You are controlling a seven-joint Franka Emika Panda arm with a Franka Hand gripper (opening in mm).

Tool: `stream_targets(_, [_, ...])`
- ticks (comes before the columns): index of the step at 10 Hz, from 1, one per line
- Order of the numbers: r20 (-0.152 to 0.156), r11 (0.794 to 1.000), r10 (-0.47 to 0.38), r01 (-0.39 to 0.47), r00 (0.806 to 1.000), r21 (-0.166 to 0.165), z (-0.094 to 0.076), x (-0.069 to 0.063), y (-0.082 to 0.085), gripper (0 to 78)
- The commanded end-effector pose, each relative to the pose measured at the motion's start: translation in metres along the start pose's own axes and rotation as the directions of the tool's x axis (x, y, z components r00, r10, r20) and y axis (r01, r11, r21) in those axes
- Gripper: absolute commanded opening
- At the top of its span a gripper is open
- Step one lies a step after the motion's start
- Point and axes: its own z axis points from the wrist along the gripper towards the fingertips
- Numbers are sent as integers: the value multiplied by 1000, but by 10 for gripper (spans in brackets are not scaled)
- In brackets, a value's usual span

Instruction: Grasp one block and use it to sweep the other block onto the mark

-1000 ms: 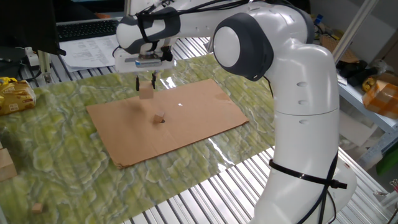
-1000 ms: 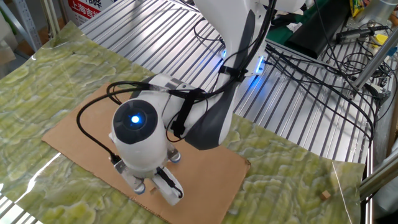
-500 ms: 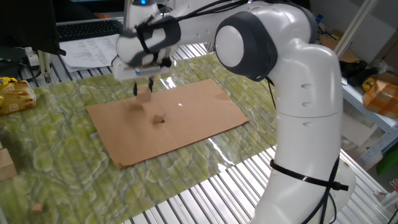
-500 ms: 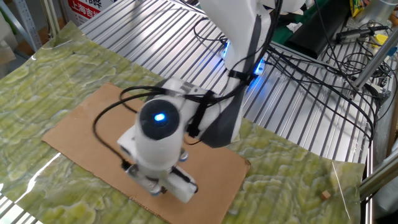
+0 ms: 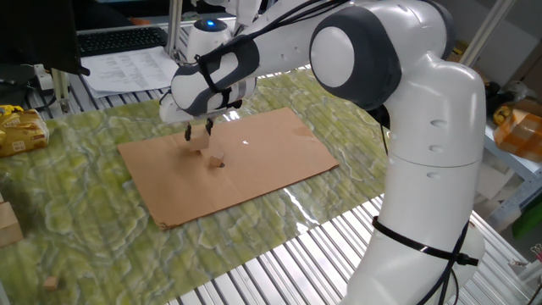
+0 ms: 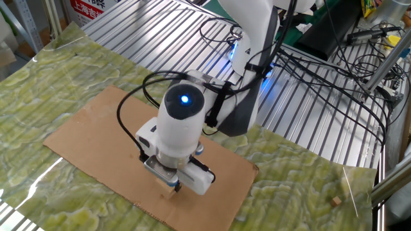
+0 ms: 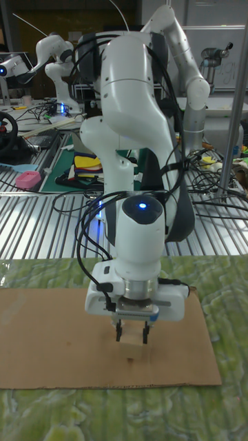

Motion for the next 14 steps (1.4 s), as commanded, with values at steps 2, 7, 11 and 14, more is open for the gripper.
stream_targets(2, [-5,1000,-24,24,1000,19,3,0,-15,12])
stream_targets(7, [-100,999,-26,30,995,38,-1,3,-21,12])
stream_targets(11, [-138,998,-30,38,990,57,-1,3,-21,12])
stream_targets(14, [-164,997,-41,52,986,60,2,7,-21,12])
